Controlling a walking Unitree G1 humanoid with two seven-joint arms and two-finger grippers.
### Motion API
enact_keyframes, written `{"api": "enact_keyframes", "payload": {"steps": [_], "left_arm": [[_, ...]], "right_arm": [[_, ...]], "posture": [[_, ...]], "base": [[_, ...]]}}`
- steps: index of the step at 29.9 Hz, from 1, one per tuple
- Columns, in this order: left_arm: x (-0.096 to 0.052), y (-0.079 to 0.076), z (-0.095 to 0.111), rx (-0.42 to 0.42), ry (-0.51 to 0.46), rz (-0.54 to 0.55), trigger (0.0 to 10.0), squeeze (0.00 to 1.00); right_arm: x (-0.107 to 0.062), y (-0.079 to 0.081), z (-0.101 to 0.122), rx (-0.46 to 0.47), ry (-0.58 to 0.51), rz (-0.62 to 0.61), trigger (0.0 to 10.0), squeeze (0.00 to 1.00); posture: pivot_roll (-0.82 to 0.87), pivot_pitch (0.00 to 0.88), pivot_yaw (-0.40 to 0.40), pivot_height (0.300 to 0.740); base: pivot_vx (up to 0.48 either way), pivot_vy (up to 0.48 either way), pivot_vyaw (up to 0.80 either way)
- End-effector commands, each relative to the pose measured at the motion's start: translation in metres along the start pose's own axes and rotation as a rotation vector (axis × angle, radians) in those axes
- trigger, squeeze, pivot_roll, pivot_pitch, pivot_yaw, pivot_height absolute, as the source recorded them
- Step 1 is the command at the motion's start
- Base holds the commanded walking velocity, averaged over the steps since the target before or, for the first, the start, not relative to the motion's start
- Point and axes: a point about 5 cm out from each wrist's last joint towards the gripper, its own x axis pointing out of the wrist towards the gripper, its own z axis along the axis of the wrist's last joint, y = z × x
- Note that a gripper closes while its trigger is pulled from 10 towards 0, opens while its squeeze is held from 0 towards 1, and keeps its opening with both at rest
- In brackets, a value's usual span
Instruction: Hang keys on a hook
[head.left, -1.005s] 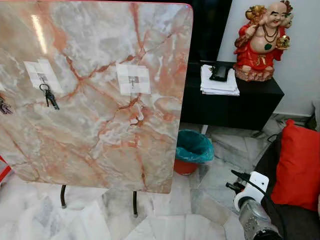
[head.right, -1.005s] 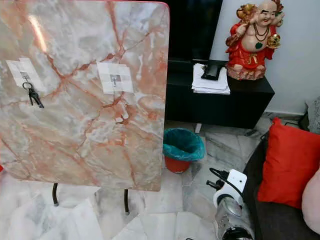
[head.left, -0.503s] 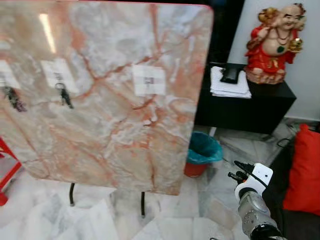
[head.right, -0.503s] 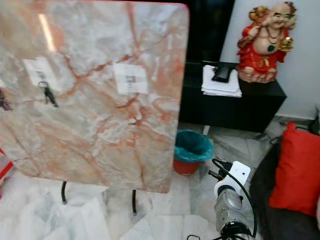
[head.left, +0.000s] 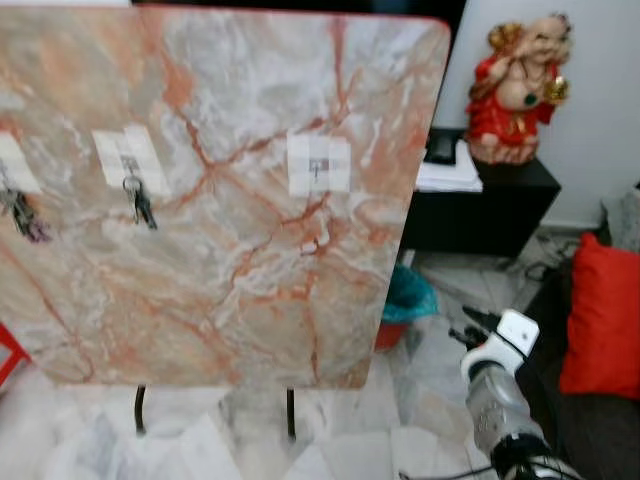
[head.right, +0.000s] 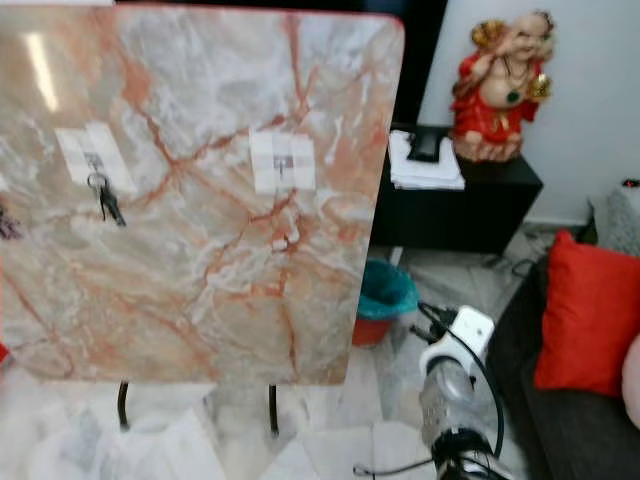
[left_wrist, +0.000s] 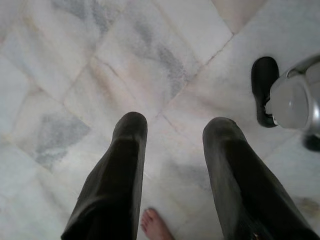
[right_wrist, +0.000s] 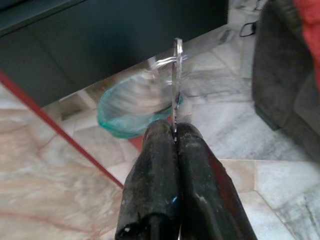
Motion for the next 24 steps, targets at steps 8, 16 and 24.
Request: {"api": "enact_keyframes", "payload": {"steps": [8, 16, 24], "left_arm": [[0.001, -0.004, 0.000, -0.022, 0.011, 0.000, 10.0, 0.00], [0.001, -0.003, 0.002, -0.029, 0.003, 0.004, 10.0, 0.00], [0.001, -0.002, 0.001, -0.034, 0.005, 0.005, 10.0, 0.00]], "right_arm": [[0.003, 0.005, 0.010, 0.027, -0.016, 0.000, 10.0, 0.00], [0.004, 0.019, 0.012, 0.032, -0.020, 0.031, 10.0, 0.00], [0.005, 0.034, 0.019, -0.001, -0.040, 0.060, 10.0, 0.00]], "posture": [[0.11, 0.000, -0.034, 0.740], [0.12, 0.000, -0.030, 0.740], [0.12, 0.000, -0.025, 0.740]], "base": [[0.000, 0.360, -0.17], [0.000, 0.360, -0.45], [0.000, 0.359, 0.00]]}}
